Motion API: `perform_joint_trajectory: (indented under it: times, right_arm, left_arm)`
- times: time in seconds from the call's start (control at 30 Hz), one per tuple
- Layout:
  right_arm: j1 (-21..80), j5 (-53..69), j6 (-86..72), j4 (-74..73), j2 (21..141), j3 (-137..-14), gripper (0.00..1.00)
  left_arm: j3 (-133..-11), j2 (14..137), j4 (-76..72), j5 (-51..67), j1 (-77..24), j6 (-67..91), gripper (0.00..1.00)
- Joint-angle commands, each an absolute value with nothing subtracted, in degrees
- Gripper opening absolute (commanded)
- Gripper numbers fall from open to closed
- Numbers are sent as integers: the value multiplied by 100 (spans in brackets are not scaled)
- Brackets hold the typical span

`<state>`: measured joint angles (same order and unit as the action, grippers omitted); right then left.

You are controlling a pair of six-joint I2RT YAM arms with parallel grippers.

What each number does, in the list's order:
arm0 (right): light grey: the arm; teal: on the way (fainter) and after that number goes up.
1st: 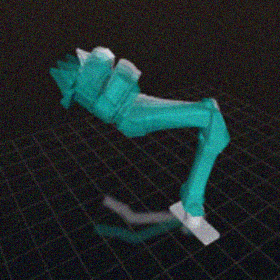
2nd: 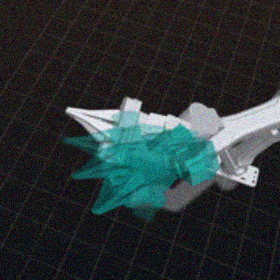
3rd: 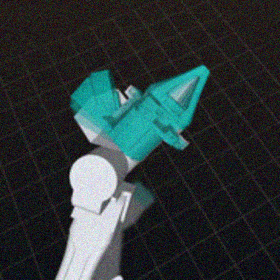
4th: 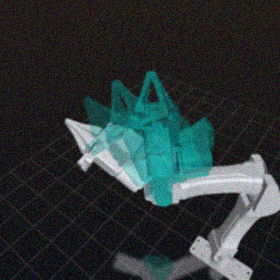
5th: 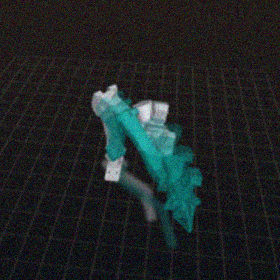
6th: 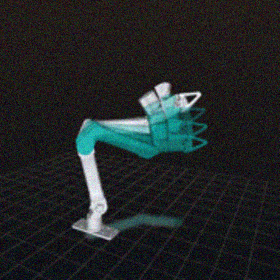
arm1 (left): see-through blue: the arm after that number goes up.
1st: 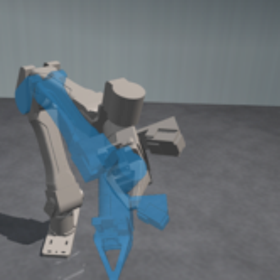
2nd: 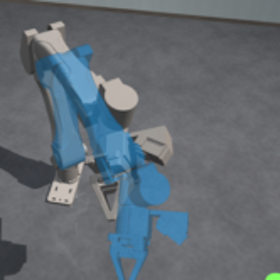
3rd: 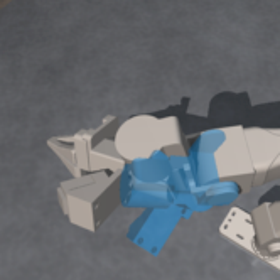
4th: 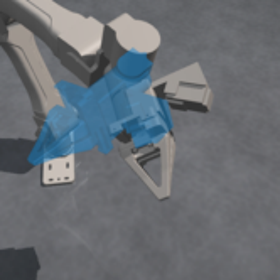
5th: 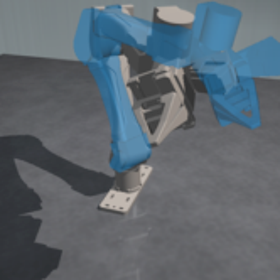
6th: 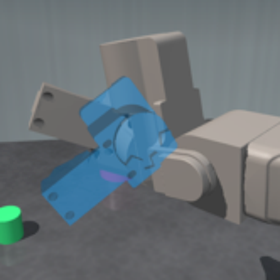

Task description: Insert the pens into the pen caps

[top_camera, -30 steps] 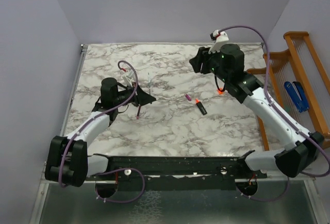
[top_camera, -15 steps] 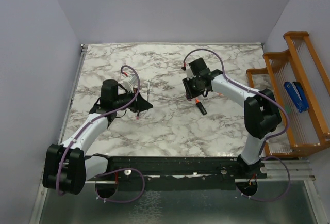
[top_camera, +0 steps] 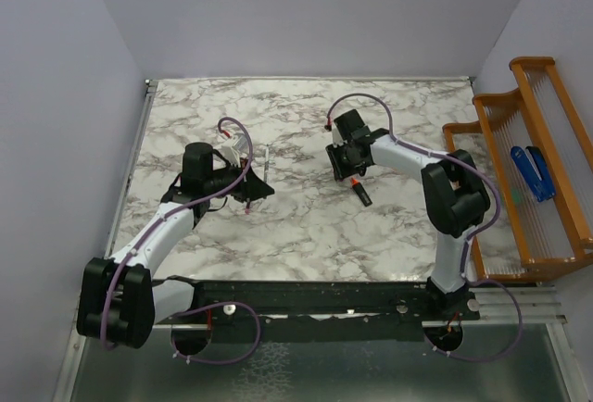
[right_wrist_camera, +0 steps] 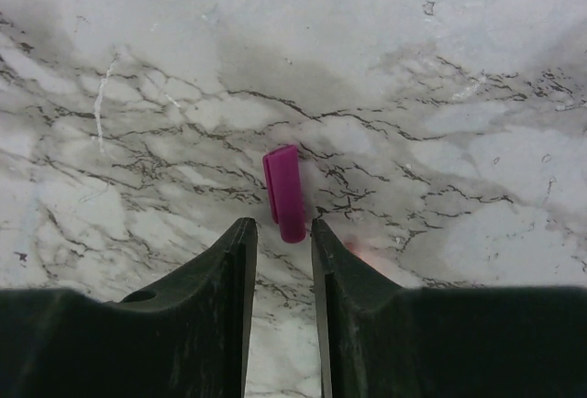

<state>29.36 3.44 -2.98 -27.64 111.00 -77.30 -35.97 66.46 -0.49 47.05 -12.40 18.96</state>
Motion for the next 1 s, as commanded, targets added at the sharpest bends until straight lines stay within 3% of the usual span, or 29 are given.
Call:
perform_joint_trajectory:
  times: [0.0,0.63,0.73,0.87,0.97]
  right_arm:
    - [2971,68,-364,-2541,11351,-7988,35]
    - [2971,92,-393,-2427,11792,-8242,35]
    - [2971,158,-396,-2434,11804,-8217,31]
    - [2971,196,-405,-2413,11795,-8137,13]
    - [2971,176,-475,-2410,11740,-8076,9]
  left_arm:
    - [-3785,6723,-9,4596,-1257,1759,0]
    - [-3832,6824,-9,4623,-1257,1715,0]
    - [-3834,6825,-9,4632,-1257,1718,0]
    - [-3833,6828,-9,4633,-1257,1707,0]
    - [-3824,6805,-9,4632,-1257,1692,0]
